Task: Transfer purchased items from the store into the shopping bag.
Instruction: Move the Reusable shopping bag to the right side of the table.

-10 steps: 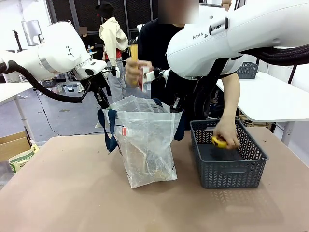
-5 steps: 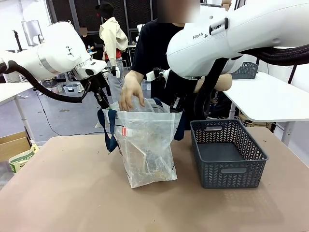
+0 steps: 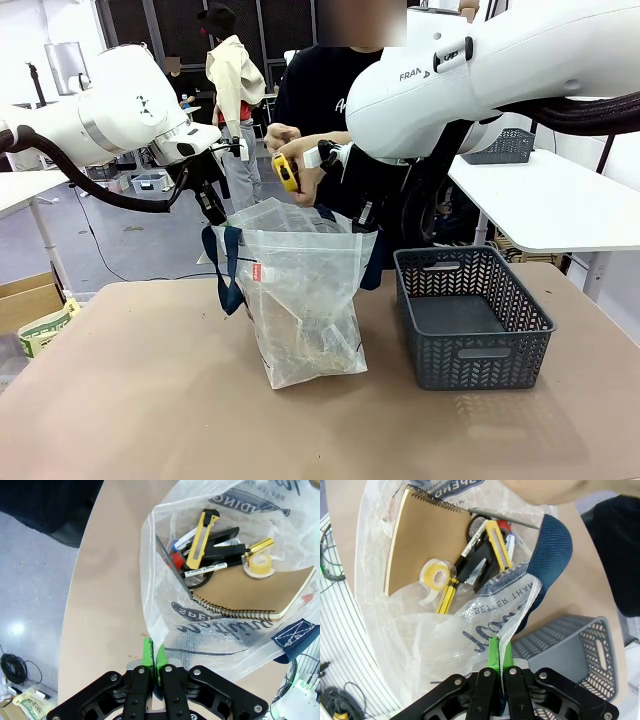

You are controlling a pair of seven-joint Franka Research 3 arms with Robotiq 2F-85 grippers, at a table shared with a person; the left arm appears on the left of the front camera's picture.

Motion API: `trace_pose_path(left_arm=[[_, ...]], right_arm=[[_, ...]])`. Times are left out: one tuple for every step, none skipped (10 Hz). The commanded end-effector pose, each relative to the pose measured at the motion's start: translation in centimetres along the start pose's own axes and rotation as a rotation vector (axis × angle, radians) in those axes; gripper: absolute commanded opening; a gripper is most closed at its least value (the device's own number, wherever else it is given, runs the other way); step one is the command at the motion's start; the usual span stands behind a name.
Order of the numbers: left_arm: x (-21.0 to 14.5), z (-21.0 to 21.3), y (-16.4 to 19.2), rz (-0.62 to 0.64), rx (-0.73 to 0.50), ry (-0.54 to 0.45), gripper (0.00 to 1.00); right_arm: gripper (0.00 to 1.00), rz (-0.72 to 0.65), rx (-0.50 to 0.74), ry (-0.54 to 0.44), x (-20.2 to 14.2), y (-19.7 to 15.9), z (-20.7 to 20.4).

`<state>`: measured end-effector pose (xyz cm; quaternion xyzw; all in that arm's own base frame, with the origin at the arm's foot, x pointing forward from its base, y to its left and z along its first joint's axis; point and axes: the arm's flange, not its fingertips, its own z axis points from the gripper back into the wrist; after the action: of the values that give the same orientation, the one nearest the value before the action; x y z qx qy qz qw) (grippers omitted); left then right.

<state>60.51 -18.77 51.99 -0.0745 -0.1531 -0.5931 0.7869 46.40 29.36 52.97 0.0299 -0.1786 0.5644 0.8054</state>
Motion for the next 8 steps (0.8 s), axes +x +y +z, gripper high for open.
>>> trace_pose_path(left_arm=[[-0.12, 0.01, 0.05, 0.001, 0.0, 0.001, 0.0], [-0.12, 0.01, 0.05, 0.001, 0.0, 0.001, 0.0], [-0.12, 0.01, 0.05, 0.001, 0.0, 0.001, 0.0], [-0.12, 0.01, 0.05, 0.001, 0.0, 0.001, 0.0], [-0.12, 0.01, 0.05, 0.001, 0.0, 0.001, 0.0], [-0.12, 0.01, 0.05, 0.001, 0.0, 0.001, 0.0], [-0.12, 0.01, 0.05, 0.001, 0.0, 0.001, 0.0], [-0.12, 0.01, 0.05, 0.001, 0.0, 0.001, 0.0]], right_arm=[[0.0, 0.001, -0.001, 0.005, -0.16, -0.07, 0.01], [0.0, 0.001, -0.001, 0.005, -0.16, -0.07, 0.01], [0.0, 0.001, -0.001, 0.005, -0.16, -0.07, 0.01], [0.0, 0.001, -0.001, 0.005, -0.16, -0.07, 0.01], [0.0, 0.001, -0.001, 0.005, -0.16, -0.07, 0.01], [0.0, 0.001, -0.001, 0.005, -0.16, -0.07, 0.01], [0.0, 0.001, -0.001, 0.005, -0.16, -0.07, 0.01], [0.0, 0.001, -0.001, 0.005, -0.16, -0.07, 0.01]])
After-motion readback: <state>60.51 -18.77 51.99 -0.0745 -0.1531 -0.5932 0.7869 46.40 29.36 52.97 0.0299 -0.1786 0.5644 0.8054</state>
